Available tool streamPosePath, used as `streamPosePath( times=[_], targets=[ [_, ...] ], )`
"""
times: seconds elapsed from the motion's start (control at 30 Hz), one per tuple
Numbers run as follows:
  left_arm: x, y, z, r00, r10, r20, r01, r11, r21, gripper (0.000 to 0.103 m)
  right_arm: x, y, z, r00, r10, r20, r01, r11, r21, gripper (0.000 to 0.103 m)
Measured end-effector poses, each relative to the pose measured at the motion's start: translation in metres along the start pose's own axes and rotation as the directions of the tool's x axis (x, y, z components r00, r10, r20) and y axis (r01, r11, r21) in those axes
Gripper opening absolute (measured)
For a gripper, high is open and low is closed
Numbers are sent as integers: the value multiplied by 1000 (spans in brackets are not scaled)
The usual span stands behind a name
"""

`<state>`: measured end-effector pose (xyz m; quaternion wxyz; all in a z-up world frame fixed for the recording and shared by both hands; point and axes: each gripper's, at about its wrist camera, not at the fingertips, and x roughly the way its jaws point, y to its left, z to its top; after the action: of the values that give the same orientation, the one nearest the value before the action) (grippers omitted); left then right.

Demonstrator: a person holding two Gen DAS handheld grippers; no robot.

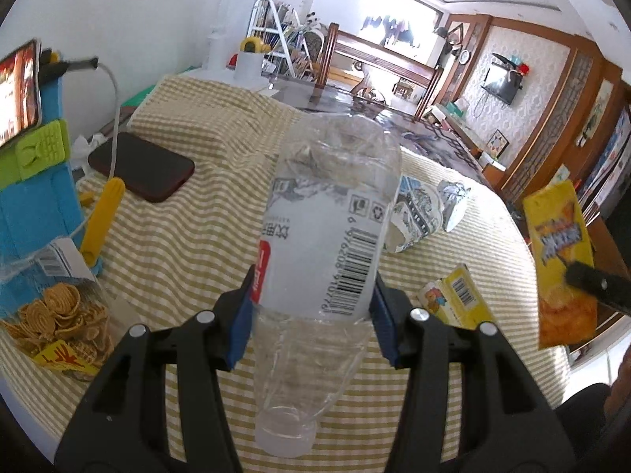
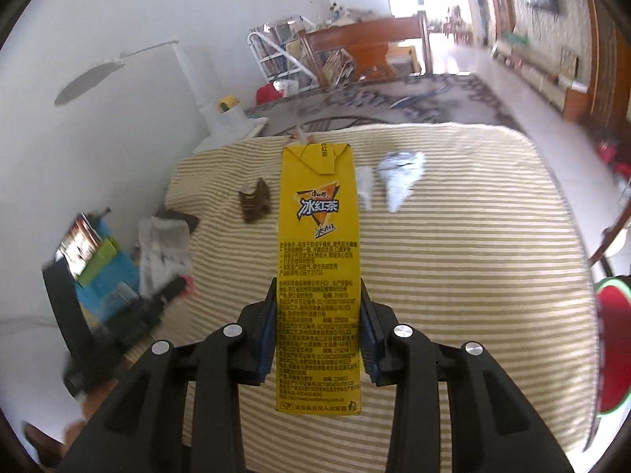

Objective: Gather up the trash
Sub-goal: 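Lift the bottle and yellow carton and carry them toward the red bucket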

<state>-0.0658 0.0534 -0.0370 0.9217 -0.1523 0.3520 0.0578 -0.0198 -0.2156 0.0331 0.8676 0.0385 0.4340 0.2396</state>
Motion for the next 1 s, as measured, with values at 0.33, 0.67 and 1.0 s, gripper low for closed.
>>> streamPosePath(
  times=[0.33, 0.67, 1.0],
  targets=[
    [-5, -38, -5, 1000, -2, -22, 3, 999, 54, 50, -31, -33, -29, 997, -30, 64, 29, 999, 16, 34],
    [-12, -123, -11, 992, -104, -65, 113, 982, 148, 50, -69, -69, -40, 993, -49, 110, 41, 997, 72, 34],
    [-18, -216, -14, 967, -241, -83, 255, 927, 276, 50, -109, -117, -50, 977, -139, 162, 119, 985, 128, 34]
  ],
)
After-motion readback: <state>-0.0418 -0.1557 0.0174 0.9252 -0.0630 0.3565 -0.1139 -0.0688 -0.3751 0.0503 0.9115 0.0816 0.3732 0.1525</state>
